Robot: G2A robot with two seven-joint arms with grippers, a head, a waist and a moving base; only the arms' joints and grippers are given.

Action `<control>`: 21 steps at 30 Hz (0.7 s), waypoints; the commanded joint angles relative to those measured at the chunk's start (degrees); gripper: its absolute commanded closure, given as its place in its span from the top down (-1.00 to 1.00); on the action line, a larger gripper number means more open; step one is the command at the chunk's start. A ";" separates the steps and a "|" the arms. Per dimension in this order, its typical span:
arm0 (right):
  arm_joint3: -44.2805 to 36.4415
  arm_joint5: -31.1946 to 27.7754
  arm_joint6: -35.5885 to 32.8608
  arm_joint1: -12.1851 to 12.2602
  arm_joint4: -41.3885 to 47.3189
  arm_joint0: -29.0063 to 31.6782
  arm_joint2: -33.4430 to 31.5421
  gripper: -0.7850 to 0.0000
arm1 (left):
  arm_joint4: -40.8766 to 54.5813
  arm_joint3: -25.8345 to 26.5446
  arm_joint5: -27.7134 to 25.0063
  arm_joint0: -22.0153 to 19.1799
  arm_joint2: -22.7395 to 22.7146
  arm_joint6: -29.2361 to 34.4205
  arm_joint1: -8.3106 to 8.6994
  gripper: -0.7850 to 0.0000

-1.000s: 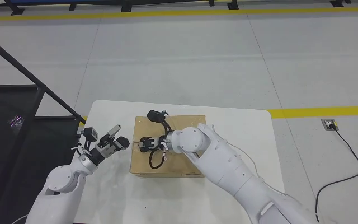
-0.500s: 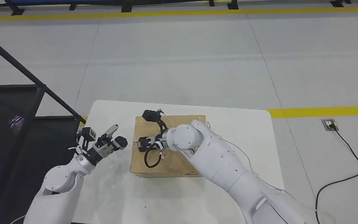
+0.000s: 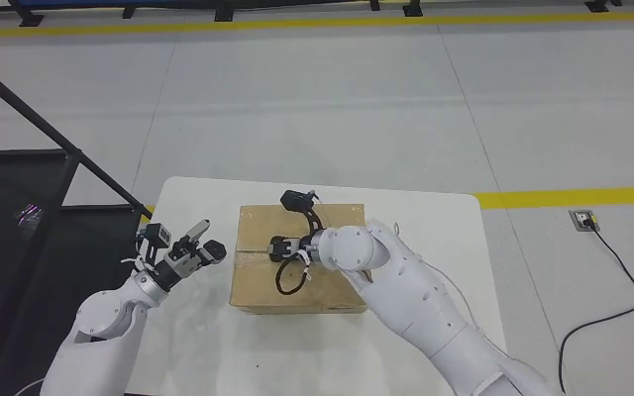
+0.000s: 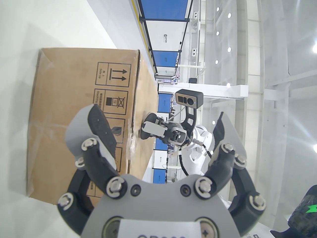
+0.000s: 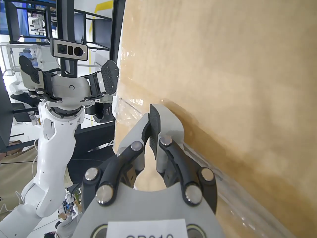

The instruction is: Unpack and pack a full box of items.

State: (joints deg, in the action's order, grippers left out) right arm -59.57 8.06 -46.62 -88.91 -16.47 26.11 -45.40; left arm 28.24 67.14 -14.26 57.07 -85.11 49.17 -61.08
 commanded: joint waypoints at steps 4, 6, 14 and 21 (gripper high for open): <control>-9.24 4.31 -2.83 2.68 -5.18 5.20 -4.69 -1.00 | -0.06 0.16 0.12 -0.13 0.22 0.05 0.00 1.00; -11.53 6.51 -2.43 3.46 -7.19 6.80 -6.53 -1.00 | -0.07 0.19 0.02 -0.11 0.27 0.04 0.01 1.00; -17.12 11.88 -2.26 5.24 -12.15 10.91 -11.07 -1.00 | -0.03 0.39 -0.12 0.00 0.30 0.01 0.06 1.00; -23.55 13.74 -3.69 6.81 -14.94 15.50 -15.27 -1.00 | 0.06 0.42 -0.04 -0.01 0.31 -0.14 0.09 1.00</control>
State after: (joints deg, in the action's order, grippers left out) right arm -81.97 21.37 -50.21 -82.33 -30.87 40.83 -60.04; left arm 28.22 67.56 -14.33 57.07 -84.81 48.95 -61.00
